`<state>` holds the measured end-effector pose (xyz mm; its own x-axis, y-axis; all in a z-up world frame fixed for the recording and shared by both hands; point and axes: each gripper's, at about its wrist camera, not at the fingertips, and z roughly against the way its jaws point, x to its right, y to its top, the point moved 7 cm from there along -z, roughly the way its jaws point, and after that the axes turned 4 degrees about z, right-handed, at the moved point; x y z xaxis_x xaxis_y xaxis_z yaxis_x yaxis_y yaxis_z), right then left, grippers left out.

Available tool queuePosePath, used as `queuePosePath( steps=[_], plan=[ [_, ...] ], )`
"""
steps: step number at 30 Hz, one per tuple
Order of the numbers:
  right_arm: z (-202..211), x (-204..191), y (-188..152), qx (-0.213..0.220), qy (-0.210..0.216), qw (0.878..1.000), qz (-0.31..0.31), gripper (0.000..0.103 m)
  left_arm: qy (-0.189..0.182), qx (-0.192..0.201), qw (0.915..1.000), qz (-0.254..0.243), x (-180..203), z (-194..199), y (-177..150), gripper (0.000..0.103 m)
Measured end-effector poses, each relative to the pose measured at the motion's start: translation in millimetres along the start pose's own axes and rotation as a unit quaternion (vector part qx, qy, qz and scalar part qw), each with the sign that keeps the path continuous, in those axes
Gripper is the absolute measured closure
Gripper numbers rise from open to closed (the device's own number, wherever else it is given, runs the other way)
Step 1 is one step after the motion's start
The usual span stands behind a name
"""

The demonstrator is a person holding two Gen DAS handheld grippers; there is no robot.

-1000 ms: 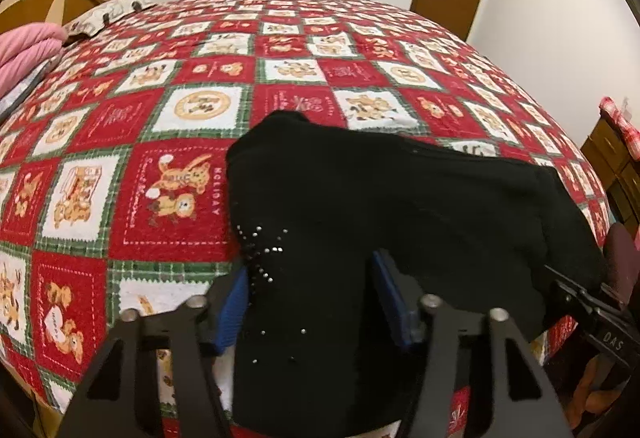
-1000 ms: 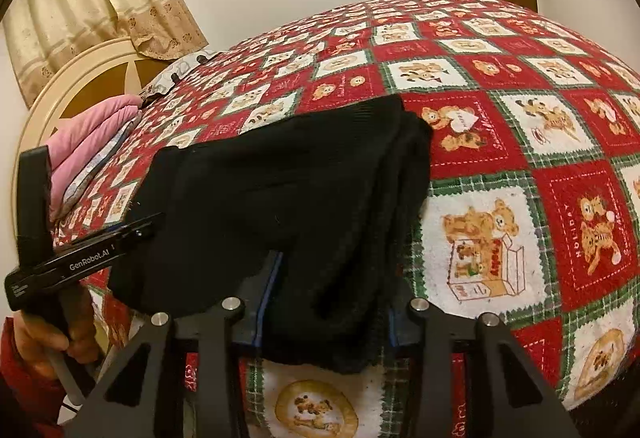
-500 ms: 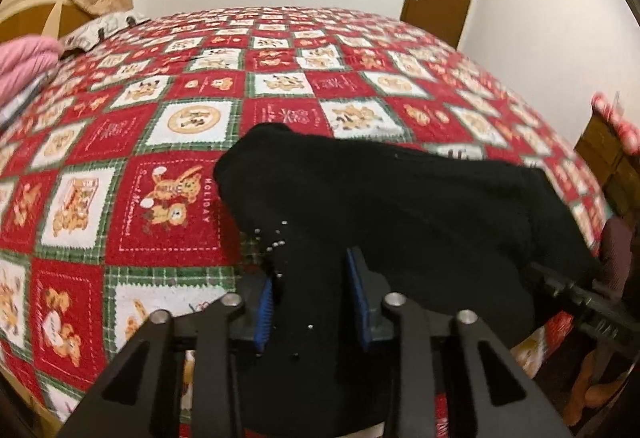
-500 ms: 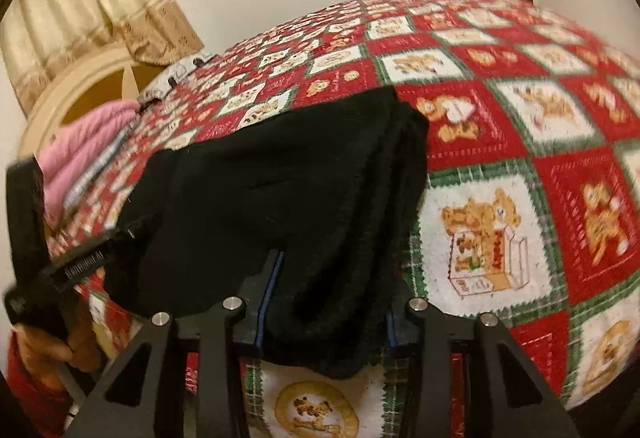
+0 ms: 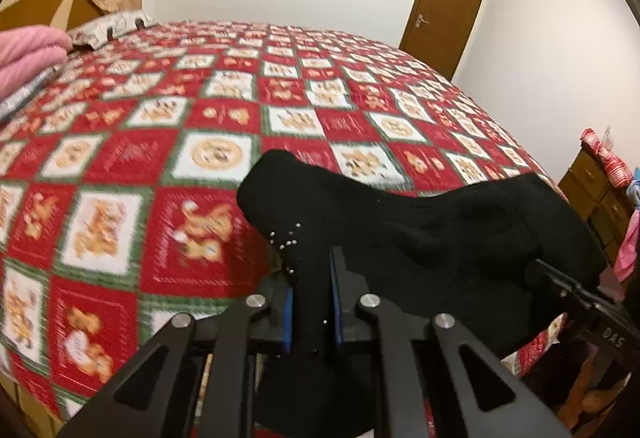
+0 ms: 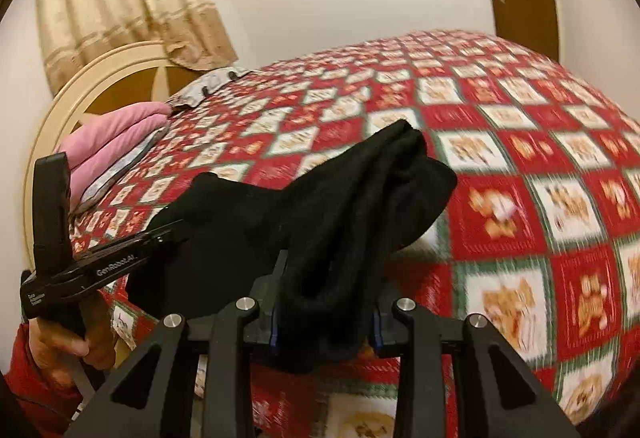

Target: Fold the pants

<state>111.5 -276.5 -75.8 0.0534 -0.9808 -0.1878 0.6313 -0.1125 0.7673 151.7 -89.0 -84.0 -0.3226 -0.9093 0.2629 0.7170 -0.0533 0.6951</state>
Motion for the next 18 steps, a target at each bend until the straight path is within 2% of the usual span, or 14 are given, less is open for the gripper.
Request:
queuePosePath(
  steps=[9, 18],
  plan=[
    [-16.1, -41.1, 31.4, 0.013, 0.042, 0.999, 0.019, 0.070, 0.045, 0.046, 0.9978, -0.016, -22.3, 21.6, 24.9, 0.089],
    [-35.7, -73.1, 53.0, 0.016, 0.064, 0.997, 0.039, 0.070, 0.071, 0.060, 0.9956, 0.005, -55.9, 28.3, 42.7, 0.089]
  ],
)
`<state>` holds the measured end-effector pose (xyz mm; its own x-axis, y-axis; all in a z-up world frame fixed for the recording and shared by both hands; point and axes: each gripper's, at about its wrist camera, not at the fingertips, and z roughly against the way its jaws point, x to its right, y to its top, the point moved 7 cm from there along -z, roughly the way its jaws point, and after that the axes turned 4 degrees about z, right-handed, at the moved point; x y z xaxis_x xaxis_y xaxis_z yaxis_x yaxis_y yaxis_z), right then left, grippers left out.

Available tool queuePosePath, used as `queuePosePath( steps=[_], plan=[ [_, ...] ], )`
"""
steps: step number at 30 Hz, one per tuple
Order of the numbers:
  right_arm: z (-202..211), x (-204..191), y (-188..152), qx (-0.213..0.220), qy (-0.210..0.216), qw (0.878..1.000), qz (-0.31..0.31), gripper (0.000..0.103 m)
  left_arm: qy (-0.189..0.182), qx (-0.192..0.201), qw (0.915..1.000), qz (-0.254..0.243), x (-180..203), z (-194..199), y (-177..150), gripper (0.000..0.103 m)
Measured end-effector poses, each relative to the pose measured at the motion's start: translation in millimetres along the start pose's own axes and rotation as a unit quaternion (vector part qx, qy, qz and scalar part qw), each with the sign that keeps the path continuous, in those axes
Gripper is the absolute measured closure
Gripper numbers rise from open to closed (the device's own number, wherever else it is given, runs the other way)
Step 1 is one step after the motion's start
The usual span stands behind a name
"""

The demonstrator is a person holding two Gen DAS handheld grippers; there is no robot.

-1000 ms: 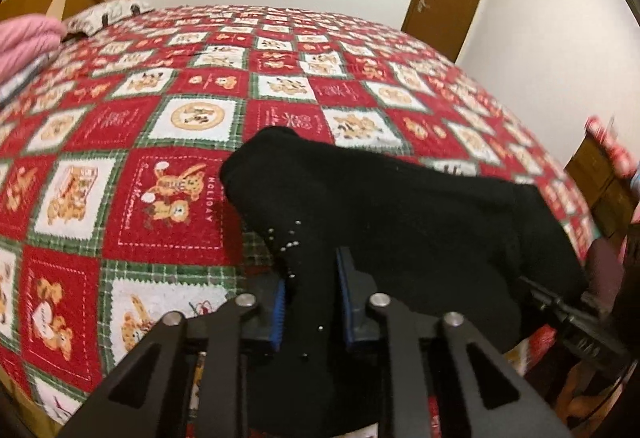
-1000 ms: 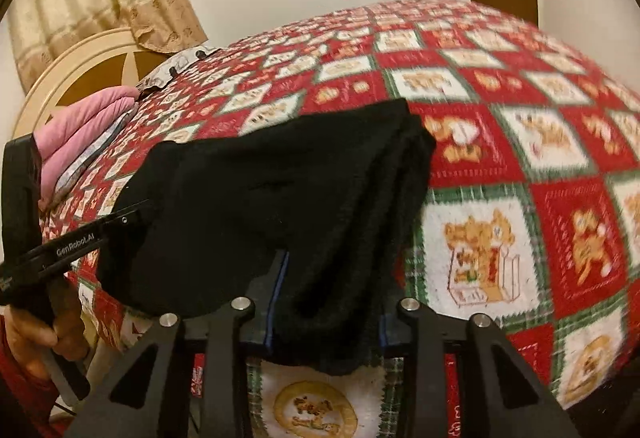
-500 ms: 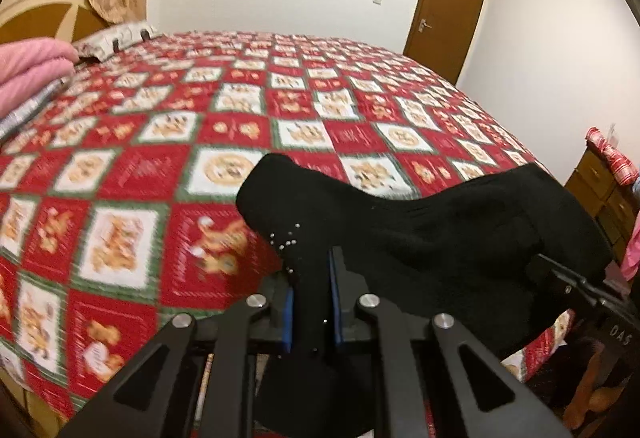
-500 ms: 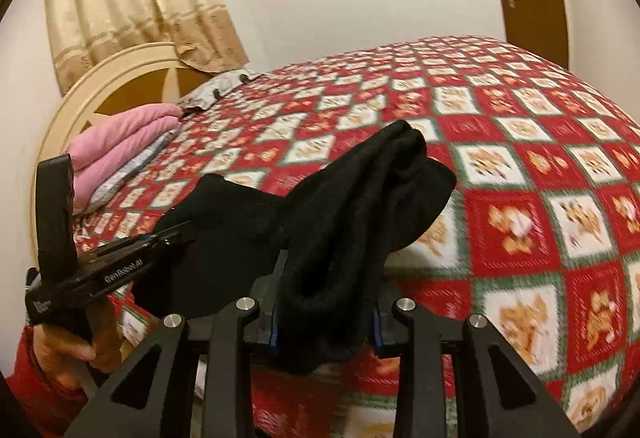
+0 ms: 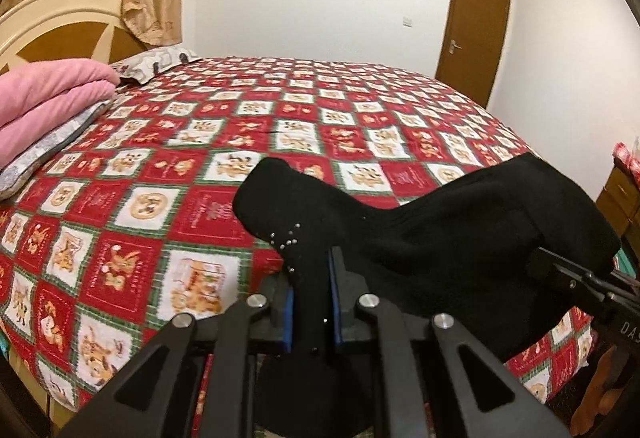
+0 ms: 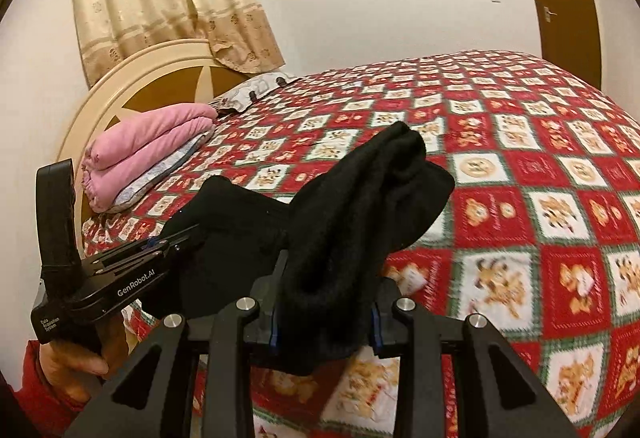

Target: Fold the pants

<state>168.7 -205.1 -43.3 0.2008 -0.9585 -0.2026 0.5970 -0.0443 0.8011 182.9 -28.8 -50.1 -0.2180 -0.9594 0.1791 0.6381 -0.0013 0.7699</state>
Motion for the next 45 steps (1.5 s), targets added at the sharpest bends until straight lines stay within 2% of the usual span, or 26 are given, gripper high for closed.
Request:
queuePosePath(
  steps=[8, 12, 20, 25, 32, 42, 45],
  plan=[
    [-29.6, -29.1, 18.8, -0.007, 0.020, 0.999, 0.027, 0.070, 0.019, 0.002, 0.9996, 0.019, -30.3, -5.4, 8.6, 0.089],
    [-50.8, -48.8, 38.2, -0.007, 0.033, 0.998, 0.049, 0.070, 0.039, 0.013, 0.9985, 0.036, -55.1, -6.5, 24.1, 0.089],
    [-102.5, -92.3, 90.3, 0.014, 0.065, 0.994, 0.091, 0.070, 0.099, 0.054, 0.9926, 0.043, -101.8, -5.2, 67.2, 0.089],
    [-138.6, -101.1, 109.7, 0.024, 0.069, 0.993, 0.094, 0.070, 0.139, 0.078, 0.9862, 0.045, -125.5, -9.6, 89.5, 0.089],
    [-183.1, -83.5, 99.9, 0.003, 0.067, 0.995, 0.070, 0.070, 0.165, 0.072, 0.9829, 0.039, -134.5, -38.7, 92.8, 0.089],
    [-248.3, -45.7, 61.2, -0.068, 0.038, 0.995, 0.057, 0.070, 0.228, 0.025, 0.9729, 0.032, -149.0, -77.8, 63.1, 0.089],
    [-255.2, -34.3, 55.1, -0.081, 0.047, 0.995, 0.032, 0.064, 0.226, -0.004, 0.9733, 0.040, -160.5, -90.8, 48.1, 0.085]
  ],
)
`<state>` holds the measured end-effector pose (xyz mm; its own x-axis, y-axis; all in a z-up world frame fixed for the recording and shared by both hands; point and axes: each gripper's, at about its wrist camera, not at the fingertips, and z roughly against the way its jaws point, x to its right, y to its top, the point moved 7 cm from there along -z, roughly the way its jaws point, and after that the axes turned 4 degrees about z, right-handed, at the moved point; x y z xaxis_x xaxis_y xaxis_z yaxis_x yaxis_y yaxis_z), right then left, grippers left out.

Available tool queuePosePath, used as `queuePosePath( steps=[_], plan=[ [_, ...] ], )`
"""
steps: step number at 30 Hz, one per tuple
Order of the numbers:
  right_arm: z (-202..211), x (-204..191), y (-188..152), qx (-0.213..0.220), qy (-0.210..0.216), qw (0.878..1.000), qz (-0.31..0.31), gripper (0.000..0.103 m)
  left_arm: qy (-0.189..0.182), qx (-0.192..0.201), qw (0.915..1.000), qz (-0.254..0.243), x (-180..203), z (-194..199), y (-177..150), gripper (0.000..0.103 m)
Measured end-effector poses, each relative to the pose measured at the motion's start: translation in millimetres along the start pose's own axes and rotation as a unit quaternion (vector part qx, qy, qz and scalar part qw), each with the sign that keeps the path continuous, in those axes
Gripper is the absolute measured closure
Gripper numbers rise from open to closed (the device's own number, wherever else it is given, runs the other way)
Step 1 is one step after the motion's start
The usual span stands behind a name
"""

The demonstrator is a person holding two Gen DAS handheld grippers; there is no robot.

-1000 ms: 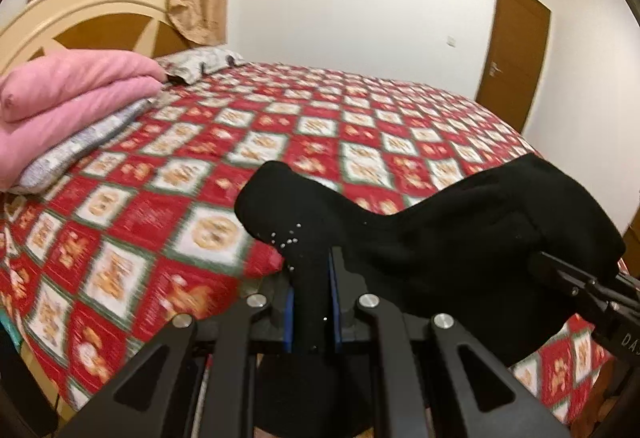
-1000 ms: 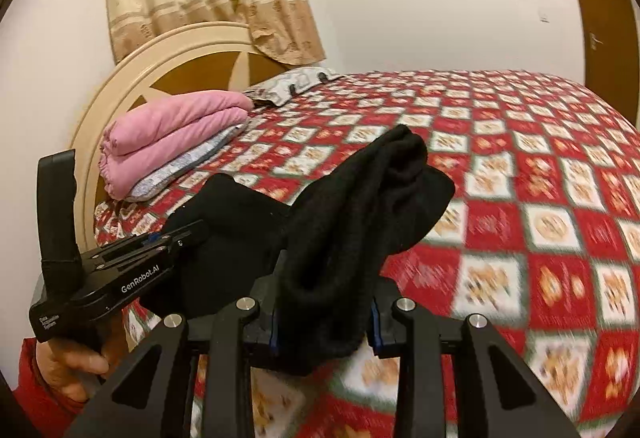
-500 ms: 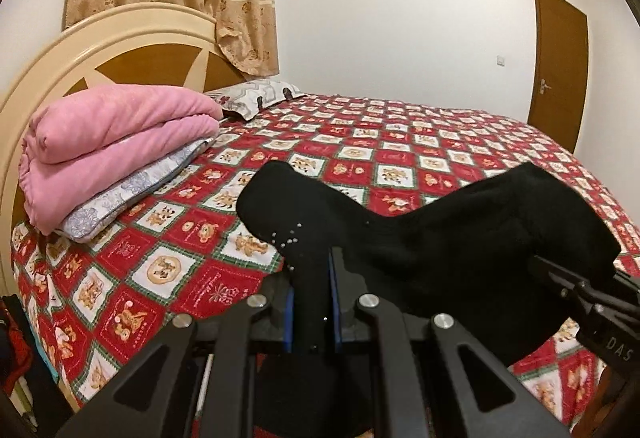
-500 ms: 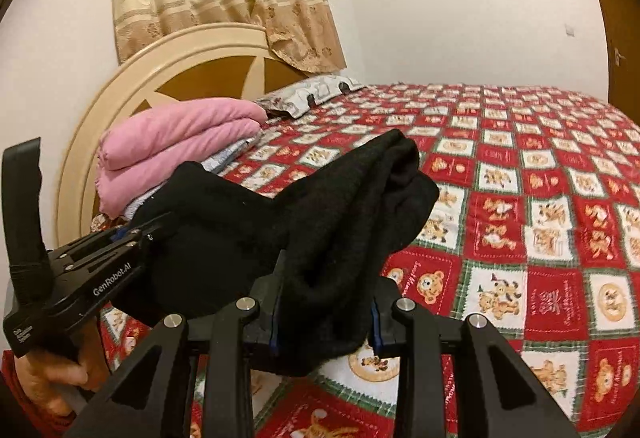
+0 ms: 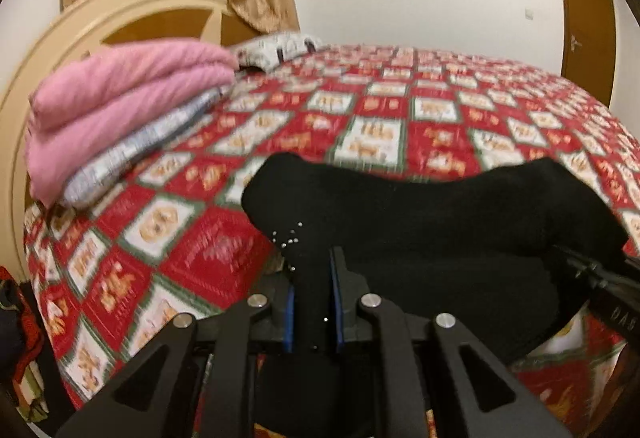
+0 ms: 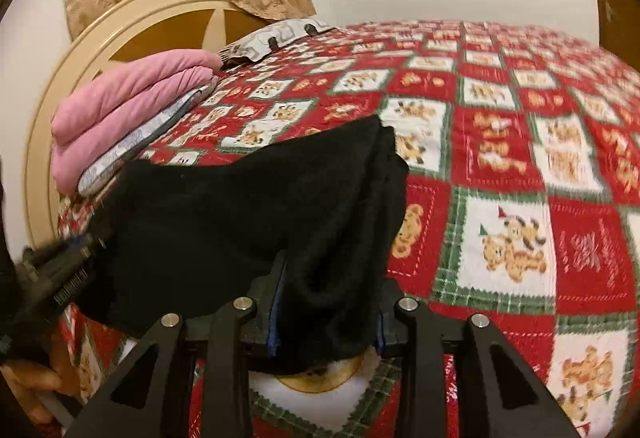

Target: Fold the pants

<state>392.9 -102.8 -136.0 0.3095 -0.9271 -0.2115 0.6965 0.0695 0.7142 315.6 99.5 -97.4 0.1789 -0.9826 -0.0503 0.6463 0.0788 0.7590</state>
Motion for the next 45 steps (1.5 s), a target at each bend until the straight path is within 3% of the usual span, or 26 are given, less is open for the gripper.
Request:
queuePosePath(
  steps=[1, 2, 3, 4, 5, 6, 7, 10, 13, 15, 17, 19, 20, 21, 23, 25, 28, 30, 32, 35, 37, 38, 39, 41, 45],
  plan=[
    [0.1, 1.2, 0.2, 0.000, 0.002, 1.000, -0.003, 0.061, -0.001, -0.007, 1.0000, 0.000, -1.0, -3.4, -4.2, 0.081],
    [-1.0, 3.1, -0.4, -0.005, 0.004, 1.000, -0.005, 0.053, 0.000, -0.010, 0.9999, -0.002, -3.5, -6.2, -7.9, 0.078],
    [-2.5, 6.5, -2.2, -0.013, 0.001, 1.000, -0.008, 0.042, 0.005, -0.013, 0.9999, -0.006, -6.3, -7.9, -11.1, 0.068],
    [-3.5, 9.9, -3.3, -0.018, 0.001, 1.000, -0.015, 0.036, 0.017, -0.016, 0.9997, -0.009, -10.3, -8.7, -13.4, 0.050],
    [-2.9, 16.4, -5.4, -0.024, 0.007, 0.999, -0.031, 0.030, 0.035, -0.017, 0.9992, -0.008, -18.5, -8.4, -14.9, 0.039],
    [-0.8, 22.7, -7.0, -0.026, 0.023, 0.998, -0.053, 0.030, 0.044, -0.016, 0.9989, -0.005, -25.3, -7.7, -15.1, 0.021],
    [2.8, 26.9, -7.8, -0.026, 0.031, 0.997, -0.070, 0.030, 0.049, -0.015, 0.9987, 0.000, -33.4, -6.1, -15.0, 0.009],
    [28.6, 34.7, -9.4, 0.013, 0.018, 0.994, -0.104, 0.030, 0.033, -0.017, 0.9986, 0.038, -60.5, 2.1, -13.2, 0.001],
    [57.0, 28.3, -5.2, 0.064, -0.027, 0.993, -0.095, 0.030, 0.045, -0.012, 0.9953, 0.085, -84.2, 12.1, -12.3, 0.003],
    [75.8, 28.3, 0.8, 0.096, -0.083, 0.988, -0.083, 0.030, 0.073, 0.003, 0.9935, 0.087, -91.4, 20.1, -9.7, 0.003],
    [90.0, 22.6, 7.7, 0.118, -0.120, 0.984, -0.057, 0.030, 0.072, 0.019, 0.9943, 0.077, -87.7, 29.1, -6.4, 0.003],
    [94.4, 2.8, 13.8, 0.125, -0.113, 0.986, -0.005, 0.056, 0.064, 0.033, 0.9952, 0.067, -80.2, 36.2, -2.9, 0.004],
    [91.2, -7.7, 14.7, 0.114, -0.107, 0.987, 0.024, 0.083, 0.056, 0.043, 0.9956, 0.061, -74.2, 40.8, -0.6, 0.004],
    [82.5, -22.3, 12.8, 0.094, -0.095, 0.990, 0.054, 0.087, 0.046, 0.053, 0.9961, 0.054, -65.2, 45.3, 1.8, 0.004],
    [69.4, -35.4, 5.2, 0.072, -0.069, 0.993, 0.067, 0.087, 0.028, 0.057, 0.9970, 0.044, -48.5, 48.1, 3.3, 0.004],
    [55.7, -37.9, -3.4, 0.052, -0.069, 0.994, 0.067, 0.087, 0.015, 0.042, 0.9988, 0.022, -28.2, 43.4, -0.4, 0.008],
    [35.0, -27.5, -19.8, 0.013, -0.067, 0.997, 0.043, 0.087, 0.017, 0.012, 0.9998, 0.002, -10.5, 28.4, -14.3, 0.009],
    [29.7, -21.4, -23.6, 0.006, -0.057, 0.998, 0.031, 0.087, 0.023, -0.019, 0.9996, 0.000, -8.6, 13.8, -26.1, 0.009],
    [30.6, -21.5, -22.6, 0.002, -0.049, 0.998, 0.026, 0.086, 0.023, -0.023, 0.9994, 0.008, -11.3, 9.4, -32.2, 0.008],
    [40.3, -22.7, -24.0, -0.008, -0.028, 1.000, -0.003, 0.078, 0.017, -0.029, 0.9992, 0.020, -15.2, 12.7, -33.9, 0.008],
    [55.4, -26.6, -25.8, 0.004, -0.012, 0.999, -0.031, 0.059, 0.022, -0.030, 0.9991, 0.019, -16.9, 19.5, -33.7, 0.008],
    [64.7, -29.2, -27.8, 0.015, -0.011, 0.999, -0.044, 0.037, 0.026, -0.026, 0.9992, 0.017, -17.7, 24.4, -33.4, 0.008],
    [72.6, -30.1, -29.5, 0.026, -0.011, 0.998, -0.053, 0.024, 0.027, -0.021, 0.9993, 0.014, -17.9, 30.4, -33.5, 0.008],
    [91.6, -34.3, -36.3, 0.053, -0.005, 0.996, -0.072, 0.023, 0.019, -0.014, 0.9996, 0.014, -17.6, 41.3, -36.3, 0.008],
    [111.5, -41.4, -55.0, 0.051, -0.015, 0.995, -0.086, 0.023, 0.003, 0.001, 0.9997, 0.022, -16.6, 67.3, -45.8, 0.007]
  ],
)
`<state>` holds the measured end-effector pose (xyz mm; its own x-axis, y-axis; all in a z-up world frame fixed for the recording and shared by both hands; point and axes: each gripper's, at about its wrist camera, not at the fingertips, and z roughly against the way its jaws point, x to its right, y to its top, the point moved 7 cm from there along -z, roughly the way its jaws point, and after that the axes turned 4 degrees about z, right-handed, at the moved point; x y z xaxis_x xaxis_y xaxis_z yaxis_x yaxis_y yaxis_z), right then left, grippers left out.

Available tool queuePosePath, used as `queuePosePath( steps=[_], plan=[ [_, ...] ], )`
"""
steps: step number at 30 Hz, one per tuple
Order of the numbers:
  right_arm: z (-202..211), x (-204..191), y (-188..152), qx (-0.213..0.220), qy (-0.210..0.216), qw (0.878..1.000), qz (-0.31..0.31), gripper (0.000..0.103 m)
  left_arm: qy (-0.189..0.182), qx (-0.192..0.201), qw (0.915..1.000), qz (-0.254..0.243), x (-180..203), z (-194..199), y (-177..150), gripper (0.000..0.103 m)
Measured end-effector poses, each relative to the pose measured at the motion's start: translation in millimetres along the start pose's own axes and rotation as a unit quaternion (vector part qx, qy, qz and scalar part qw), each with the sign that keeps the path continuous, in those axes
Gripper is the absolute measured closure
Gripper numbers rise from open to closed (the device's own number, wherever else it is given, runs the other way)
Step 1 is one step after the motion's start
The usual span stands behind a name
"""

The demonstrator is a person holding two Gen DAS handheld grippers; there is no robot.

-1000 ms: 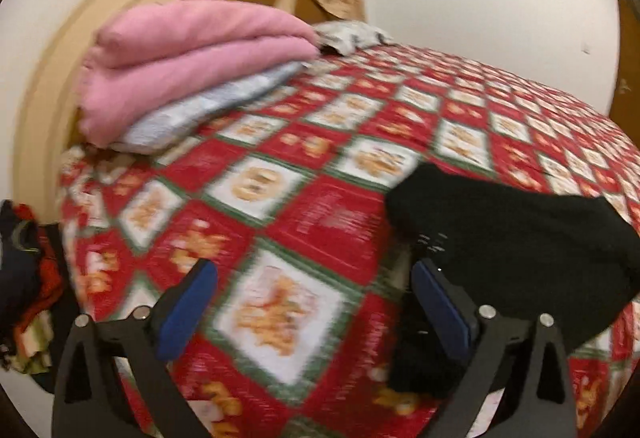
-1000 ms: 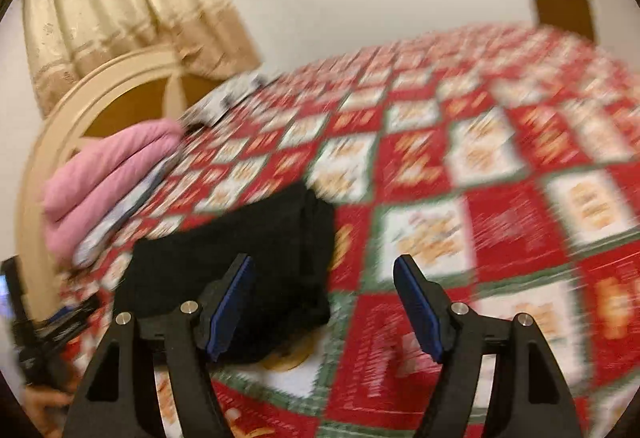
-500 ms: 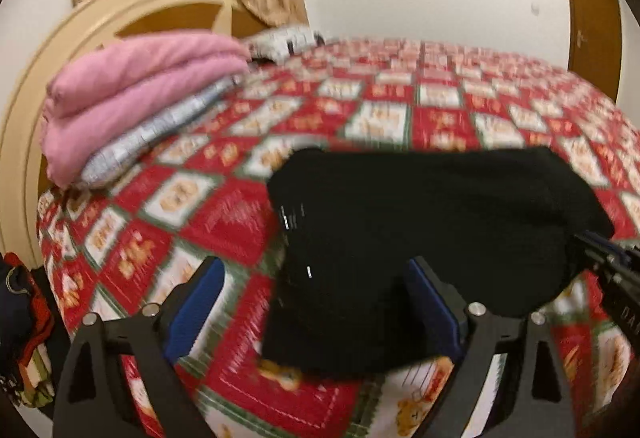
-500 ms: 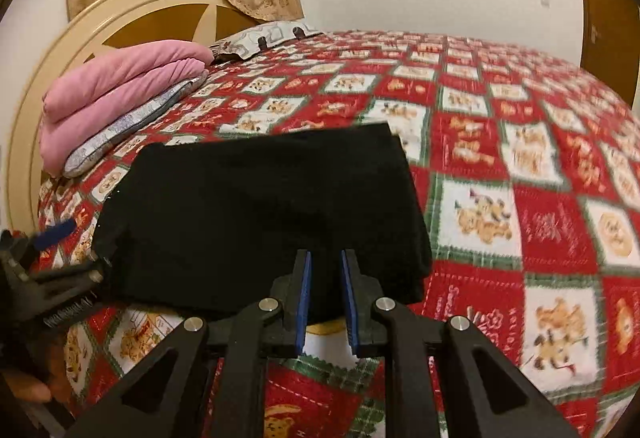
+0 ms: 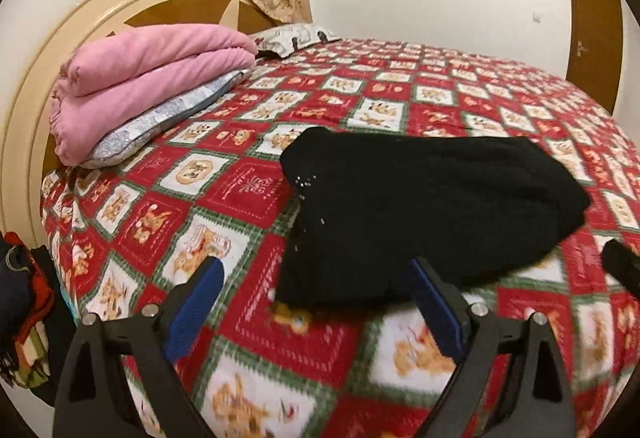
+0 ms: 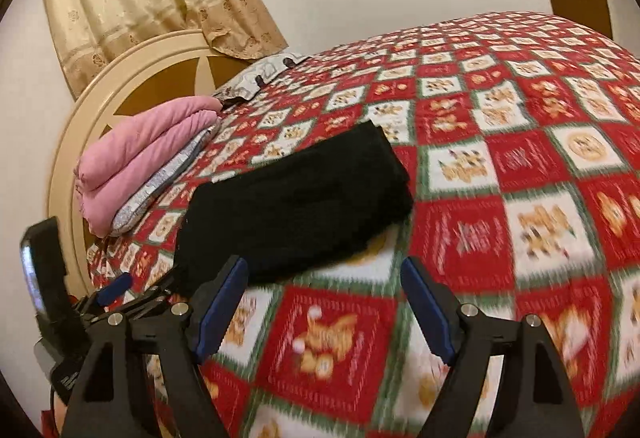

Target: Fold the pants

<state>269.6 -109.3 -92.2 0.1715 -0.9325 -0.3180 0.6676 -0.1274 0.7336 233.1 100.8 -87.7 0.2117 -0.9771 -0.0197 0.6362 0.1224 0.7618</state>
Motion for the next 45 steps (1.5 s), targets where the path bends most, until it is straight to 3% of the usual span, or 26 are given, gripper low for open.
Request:
queuePosePath(
  steps=[9, 18, 24, 28, 39, 45],
  plan=[
    [47.8, -15.7, -25.7, 0.014, -0.013, 1.000, 0.008, 0.023, -0.017, 0.030, 0.9994, -0.002, 2.2, 55.7, -18.5, 0.003],
    [121.0, -61.4, -4.4, 0.124, -0.035, 0.988, 0.087, 0.022, -0.015, 0.100, 0.9948, -0.017, -0.7, 114.7, -6.4, 0.000],
    [148.6, -74.6, 2.1, 0.162, -0.041, 0.981, 0.101, 0.020, -0.011, 0.109, 0.9939, -0.012, -3.8, 131.0, -2.1, 0.000],
    [152.0, -73.4, 3.0, 0.166, -0.042, 0.981, 0.096, 0.019, -0.010, 0.116, 0.9931, -0.015, -2.0, 136.9, -3.8, 0.000],
    [145.5, -41.2, -8.1, 0.144, -0.058, 0.986, 0.060, 0.019, -0.012, 0.088, 0.9954, -0.036, 11.9, 124.9, -19.4, 0.000],
    [150.8, -46.5, -6.9, 0.154, -0.060, 0.984, 0.070, 0.019, -0.011, 0.104, 0.9938, -0.037, 13.5, 135.4, -15.2, 0.000]
  ],
)
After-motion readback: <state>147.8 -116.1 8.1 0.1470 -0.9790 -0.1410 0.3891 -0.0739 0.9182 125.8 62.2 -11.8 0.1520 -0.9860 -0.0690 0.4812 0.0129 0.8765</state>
